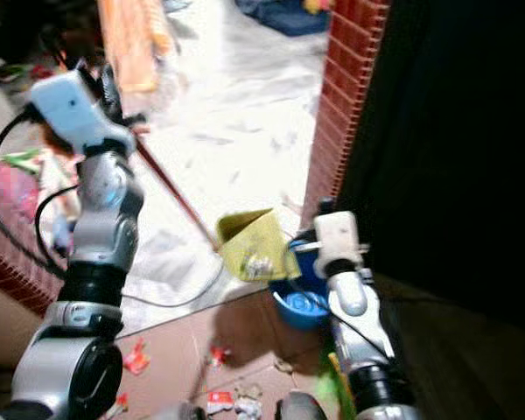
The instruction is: Sweep floor
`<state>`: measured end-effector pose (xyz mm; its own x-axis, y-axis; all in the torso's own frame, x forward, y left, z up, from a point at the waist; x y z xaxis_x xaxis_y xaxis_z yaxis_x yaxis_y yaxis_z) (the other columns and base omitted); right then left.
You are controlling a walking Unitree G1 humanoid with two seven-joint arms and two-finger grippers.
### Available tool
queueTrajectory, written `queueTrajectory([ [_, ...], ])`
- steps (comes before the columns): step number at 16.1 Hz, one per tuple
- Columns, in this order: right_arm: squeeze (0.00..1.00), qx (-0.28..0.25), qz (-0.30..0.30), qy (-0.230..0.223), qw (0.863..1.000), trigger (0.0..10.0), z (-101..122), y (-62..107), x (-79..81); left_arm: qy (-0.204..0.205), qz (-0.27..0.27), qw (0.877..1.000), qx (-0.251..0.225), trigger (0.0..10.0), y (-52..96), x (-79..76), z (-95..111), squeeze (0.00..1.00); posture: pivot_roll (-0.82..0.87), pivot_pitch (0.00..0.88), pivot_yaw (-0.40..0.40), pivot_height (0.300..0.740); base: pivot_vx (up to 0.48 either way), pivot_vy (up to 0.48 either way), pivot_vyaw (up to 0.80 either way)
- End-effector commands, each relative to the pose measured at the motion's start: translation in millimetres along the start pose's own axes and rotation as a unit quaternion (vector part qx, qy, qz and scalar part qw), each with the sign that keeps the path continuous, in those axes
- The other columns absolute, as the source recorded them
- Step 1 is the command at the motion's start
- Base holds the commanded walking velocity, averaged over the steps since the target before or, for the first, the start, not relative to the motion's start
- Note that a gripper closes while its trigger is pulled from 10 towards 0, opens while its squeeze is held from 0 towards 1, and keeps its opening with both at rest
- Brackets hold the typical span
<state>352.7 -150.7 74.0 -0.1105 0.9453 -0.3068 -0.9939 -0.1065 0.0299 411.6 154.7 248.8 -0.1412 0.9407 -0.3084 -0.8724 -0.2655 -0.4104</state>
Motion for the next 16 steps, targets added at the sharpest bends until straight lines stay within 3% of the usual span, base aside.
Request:
queueTrajectory([
  [1,0.00,-0.016,-0.009,-0.009,1.000,10.0,9.0,-2.0,-4.2,0.006,-0.022,0.999,-0.047,10.0,-4.6,-13.0,24.0,0.00,-0.21,0.000,0.084,0.740,0.000,0.000,0.00],
  [6,0.00,-0.015,-0.016,-0.005,1.000,10.0,8.1,-1.3,-7.7,0.028,-0.055,0.998,-0.015,10.0,8.9,-36.6,2.7,0.00,-0.23,0.000,0.108,0.740,0.000,0.000,0.00],
  [10,0.00,-0.013,-0.023,-0.004,1.000,10.0,5.6,2.8,-9.0,0.040,-0.079,0.996,-0.010,10.0,12.5,-53.1,0.2,0.00,-0.25,0.000,0.131,0.740,0.000,0.000,0.00],
  [14,0.00,0.001,-0.051,0.000,0.999,10.0,-5.0,13.0,-20.3,0.045,-0.134,0.990,-0.009,10.0,19.2,-81.6,-0.4,0.00,-0.26,0.000,0.162,0.740,0.000,0.000,0.00],
  [16,0.00,0.006,-0.056,-0.001,0.998,10.0,-9.9,21.2,-19.1,0.042,-0.206,0.978,-0.009,10.0,34.0,-113.9,-4.3,0.00,-0.26,0.000,0.184,0.740,0.000,0.000,0.00],
])
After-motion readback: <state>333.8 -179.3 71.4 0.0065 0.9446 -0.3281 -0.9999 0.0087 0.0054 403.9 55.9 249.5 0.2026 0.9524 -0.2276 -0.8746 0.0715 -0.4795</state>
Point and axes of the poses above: a point about 5 cm out from each wrist's last joint towards the gripper, its own y axis pointing back from the gripper into the wrist, its own z axis along the axis of the wrist's last joint, x = y × z, the point moved 6 cm from there along -y, pointing out of the wrist towards the gripper, and after that the axes turned 6 degrees about y, right-handed, at the moved point
